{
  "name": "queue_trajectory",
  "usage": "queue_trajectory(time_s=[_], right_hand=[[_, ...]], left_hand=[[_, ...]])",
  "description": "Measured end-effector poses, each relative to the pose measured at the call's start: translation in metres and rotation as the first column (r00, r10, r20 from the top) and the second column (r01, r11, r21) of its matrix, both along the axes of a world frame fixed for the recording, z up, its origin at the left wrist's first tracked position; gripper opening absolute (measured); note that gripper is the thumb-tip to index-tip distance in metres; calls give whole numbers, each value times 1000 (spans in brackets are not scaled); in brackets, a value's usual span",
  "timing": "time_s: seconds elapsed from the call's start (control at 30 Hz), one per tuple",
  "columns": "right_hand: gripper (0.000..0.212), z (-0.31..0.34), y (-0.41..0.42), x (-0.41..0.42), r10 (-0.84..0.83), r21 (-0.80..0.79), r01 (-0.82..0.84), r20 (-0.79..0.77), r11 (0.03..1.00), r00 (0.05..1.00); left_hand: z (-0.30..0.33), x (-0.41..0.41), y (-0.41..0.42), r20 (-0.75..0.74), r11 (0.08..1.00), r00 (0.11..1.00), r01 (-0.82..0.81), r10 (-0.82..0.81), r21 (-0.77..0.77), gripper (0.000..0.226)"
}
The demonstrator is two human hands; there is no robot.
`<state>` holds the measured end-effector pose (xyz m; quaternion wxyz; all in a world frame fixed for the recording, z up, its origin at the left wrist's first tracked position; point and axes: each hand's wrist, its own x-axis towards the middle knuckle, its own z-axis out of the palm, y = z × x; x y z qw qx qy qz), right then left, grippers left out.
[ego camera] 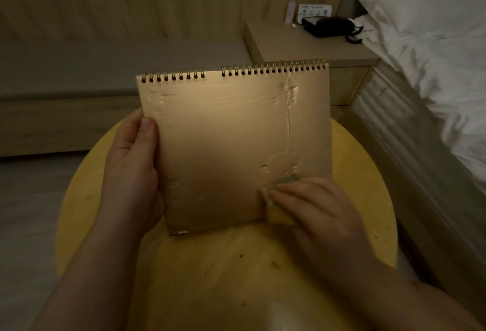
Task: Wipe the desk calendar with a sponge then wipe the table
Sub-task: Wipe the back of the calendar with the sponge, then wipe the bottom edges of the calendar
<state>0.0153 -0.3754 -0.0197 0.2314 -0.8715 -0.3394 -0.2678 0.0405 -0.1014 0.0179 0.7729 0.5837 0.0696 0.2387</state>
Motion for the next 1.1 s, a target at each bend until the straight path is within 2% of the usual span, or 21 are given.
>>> queue_trajectory(time_s=[0.07,0.17,0.2,0.27,0.33,0.37,0.43,0.5,0.53,0.57,0.6,0.7,0.83,0.93,1.1], right_hand=[[32,7,-29,7,-121,-12,121,29,993,992],[33,14,-45,12,-136,-1,136,16,991,991],[35,18,-47,14,-145,43,146,-25,988,989],[35,26,-52,22,-241,214,265,-134,940,961],[25,39,-57,38,-339,358,424,-276,832,899],[23,45,-59,47,-331,386,483,-396,786,856],[30,55,-59,63,-134,438,521,-657,733,741],[25,61,-57,73,140,512,494,-781,703,609],[24,66,-56,76,234,525,461,-802,715,549],[31,70,-57,77,287,521,406,-811,751,510],[37,74,-57,78,304,510,353,-813,784,497],[37,78,-56,81,300,517,288,-777,806,554],[36,76,-57,82,310,540,291,-760,789,571],[45,76,-57,80,255,506,319,-771,801,583],[36,88,-57,85,298,482,260,-799,837,523]], left_hand=[[1,0,-1,8,1000,1000,2,-2,6,31],[0,0,-1,23,1000,1000,-5,5,30,36],[0,1,-1,24,999,1000,-9,8,38,35],[-1,2,2,9,998,1000,-22,21,55,29],[-4,2,5,-9,997,1000,-26,27,70,26],[-5,2,6,-10,997,1000,-27,28,73,26],[-5,2,6,-4,996,999,-32,32,78,27],[-4,3,5,5,996,999,-36,36,81,27],[-4,3,5,12,996,999,-39,38,81,26],[-3,3,4,18,996,999,-43,41,79,26],[-2,2,4,19,996,999,-48,46,79,26],[1,0,3,22,995,999,-52,50,88,26],[2,1,6,32,992,997,-66,63,110,28],[3,1,9,46,988,997,-65,59,137,27],[11,1,6,64,988,993,-108,101,108,23]])
